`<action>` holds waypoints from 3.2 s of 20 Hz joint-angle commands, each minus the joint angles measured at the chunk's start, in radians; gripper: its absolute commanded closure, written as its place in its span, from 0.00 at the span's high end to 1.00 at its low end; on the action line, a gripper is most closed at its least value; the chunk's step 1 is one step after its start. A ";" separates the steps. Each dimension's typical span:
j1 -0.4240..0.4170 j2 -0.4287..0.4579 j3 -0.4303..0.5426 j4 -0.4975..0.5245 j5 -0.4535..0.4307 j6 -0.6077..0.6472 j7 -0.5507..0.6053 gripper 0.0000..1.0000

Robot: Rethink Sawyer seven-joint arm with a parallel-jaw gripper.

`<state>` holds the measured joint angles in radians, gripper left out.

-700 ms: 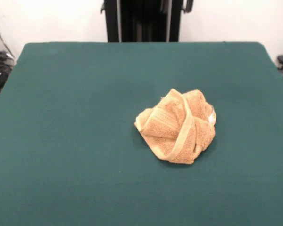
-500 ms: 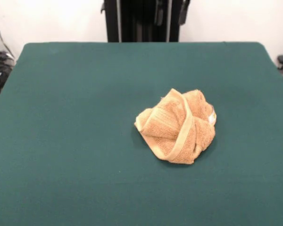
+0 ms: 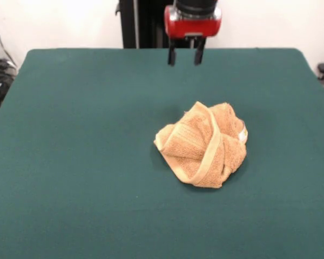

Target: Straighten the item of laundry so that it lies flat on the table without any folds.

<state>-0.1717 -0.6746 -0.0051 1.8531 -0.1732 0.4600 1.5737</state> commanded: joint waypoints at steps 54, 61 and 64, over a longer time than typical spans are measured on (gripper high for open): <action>-0.035 0.224 0.304 -0.421 -0.094 -0.344 0.097 1.00; -0.034 0.203 0.323 -0.415 -0.102 -0.386 0.079 1.00; -0.044 0.187 0.335 -0.401 -0.104 -0.367 0.075 1.00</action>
<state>-0.2306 -0.4886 0.2009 1.4673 -0.2535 0.1055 1.5737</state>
